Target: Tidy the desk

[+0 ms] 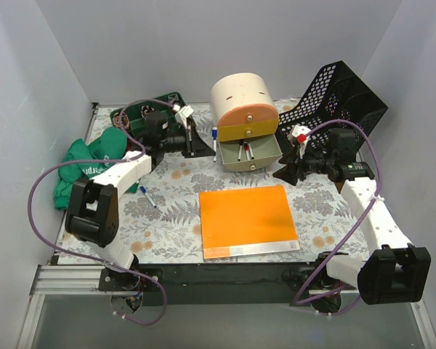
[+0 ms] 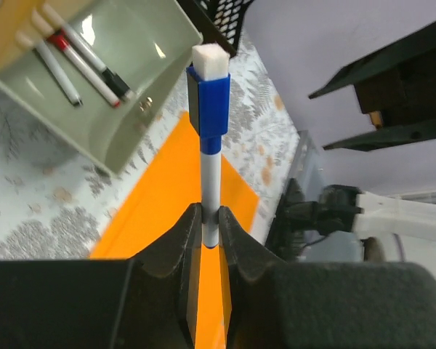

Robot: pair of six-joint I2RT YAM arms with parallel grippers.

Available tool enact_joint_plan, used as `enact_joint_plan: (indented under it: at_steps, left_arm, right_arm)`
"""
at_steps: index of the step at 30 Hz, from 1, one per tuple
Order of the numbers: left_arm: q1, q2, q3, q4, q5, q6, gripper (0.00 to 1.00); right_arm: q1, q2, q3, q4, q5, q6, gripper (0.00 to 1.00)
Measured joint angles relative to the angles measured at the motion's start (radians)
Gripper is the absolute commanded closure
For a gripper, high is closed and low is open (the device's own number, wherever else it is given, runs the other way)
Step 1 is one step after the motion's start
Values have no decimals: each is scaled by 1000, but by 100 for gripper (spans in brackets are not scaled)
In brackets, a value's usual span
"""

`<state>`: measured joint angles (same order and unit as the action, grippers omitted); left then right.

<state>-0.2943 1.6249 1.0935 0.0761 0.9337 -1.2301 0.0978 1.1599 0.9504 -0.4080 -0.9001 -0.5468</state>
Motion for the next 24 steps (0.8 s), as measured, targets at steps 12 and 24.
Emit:
enact_joint_plan:
  at_steps: [12,24]
  left_arm:
    - [-203,245,362,-243,-332,356,85]
    - [-269,334,446,-264,-537,455,55]
  right_arm:
    - [-14,-15,0,0,46,-9,36]
    - [-19,-15,0,0,57,-10,36]
